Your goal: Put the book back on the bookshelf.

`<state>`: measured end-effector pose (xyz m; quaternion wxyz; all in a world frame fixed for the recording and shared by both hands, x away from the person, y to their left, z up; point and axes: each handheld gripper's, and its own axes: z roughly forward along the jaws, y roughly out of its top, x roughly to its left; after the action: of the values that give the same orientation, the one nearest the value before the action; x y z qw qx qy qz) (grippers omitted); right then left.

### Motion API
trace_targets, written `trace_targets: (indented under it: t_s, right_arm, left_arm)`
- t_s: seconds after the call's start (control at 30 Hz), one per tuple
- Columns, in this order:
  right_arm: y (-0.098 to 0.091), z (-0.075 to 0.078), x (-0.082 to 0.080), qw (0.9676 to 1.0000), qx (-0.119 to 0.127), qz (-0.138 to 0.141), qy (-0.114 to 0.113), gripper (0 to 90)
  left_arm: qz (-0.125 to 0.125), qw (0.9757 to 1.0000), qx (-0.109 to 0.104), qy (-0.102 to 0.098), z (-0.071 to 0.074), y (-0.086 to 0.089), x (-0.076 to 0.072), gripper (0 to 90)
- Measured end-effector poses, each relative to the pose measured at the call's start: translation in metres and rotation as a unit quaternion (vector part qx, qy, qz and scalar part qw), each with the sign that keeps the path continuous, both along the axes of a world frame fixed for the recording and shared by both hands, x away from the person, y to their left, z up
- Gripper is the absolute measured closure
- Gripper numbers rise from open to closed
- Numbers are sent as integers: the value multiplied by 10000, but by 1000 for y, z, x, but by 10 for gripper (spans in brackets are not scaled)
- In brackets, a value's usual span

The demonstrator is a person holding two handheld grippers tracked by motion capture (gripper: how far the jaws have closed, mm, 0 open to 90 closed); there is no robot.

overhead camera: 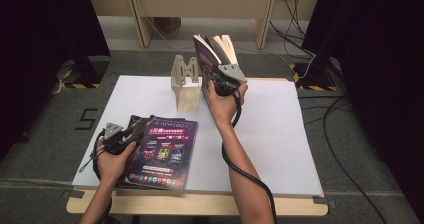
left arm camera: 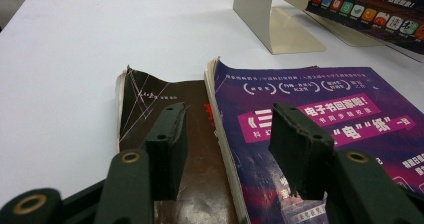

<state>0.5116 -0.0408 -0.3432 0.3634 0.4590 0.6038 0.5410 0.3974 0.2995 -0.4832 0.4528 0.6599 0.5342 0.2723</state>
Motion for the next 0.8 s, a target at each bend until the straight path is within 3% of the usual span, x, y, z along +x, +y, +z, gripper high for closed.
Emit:
trace_targets:
  t_s: [0.8]
  right_arm:
    - [11, -2, 17, 9998, -7, -172, -102, 849]
  left_arm:
    - [-21, 10000, -14, 17, -1, -1, 1, 484]
